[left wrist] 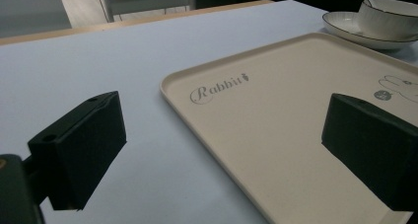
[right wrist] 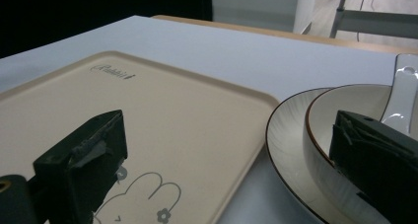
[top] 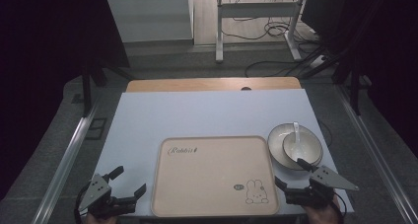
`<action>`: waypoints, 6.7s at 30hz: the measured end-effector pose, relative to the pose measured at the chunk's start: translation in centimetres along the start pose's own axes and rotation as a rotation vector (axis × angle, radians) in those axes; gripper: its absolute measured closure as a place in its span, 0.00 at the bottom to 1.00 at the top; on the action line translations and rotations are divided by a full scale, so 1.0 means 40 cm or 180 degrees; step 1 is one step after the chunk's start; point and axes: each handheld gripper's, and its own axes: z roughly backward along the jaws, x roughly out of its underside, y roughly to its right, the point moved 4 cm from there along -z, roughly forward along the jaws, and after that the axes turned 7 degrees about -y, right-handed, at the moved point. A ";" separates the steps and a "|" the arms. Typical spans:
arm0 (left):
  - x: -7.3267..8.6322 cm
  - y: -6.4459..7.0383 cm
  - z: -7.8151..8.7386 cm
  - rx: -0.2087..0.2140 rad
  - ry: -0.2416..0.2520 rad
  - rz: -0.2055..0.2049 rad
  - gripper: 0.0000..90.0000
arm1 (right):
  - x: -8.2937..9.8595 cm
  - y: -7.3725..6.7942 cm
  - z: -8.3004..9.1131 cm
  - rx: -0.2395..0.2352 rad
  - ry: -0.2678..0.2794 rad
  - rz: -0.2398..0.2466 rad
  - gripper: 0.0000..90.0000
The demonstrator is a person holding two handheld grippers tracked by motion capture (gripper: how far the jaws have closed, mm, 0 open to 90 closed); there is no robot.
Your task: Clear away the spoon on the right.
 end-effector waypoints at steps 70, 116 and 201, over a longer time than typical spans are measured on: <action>0.001 0.006 -0.011 0.0071 -0.0012 -0.0063 0.03 | -0.044 0.035 -0.008 0.0240 -0.0189 0.0200 0.02; -0.003 -0.002 -0.001 -0.0007 -0.0021 -0.0073 0.04 | -0.112 0.118 -0.015 0.0281 -0.0529 -0.0171 0.01; 0.000 0.000 -0.007 -0.0014 -0.0078 -0.0092 0.04 | -0.097 0.272 -0.178 0.0919 -0.1565 -0.0521 0.69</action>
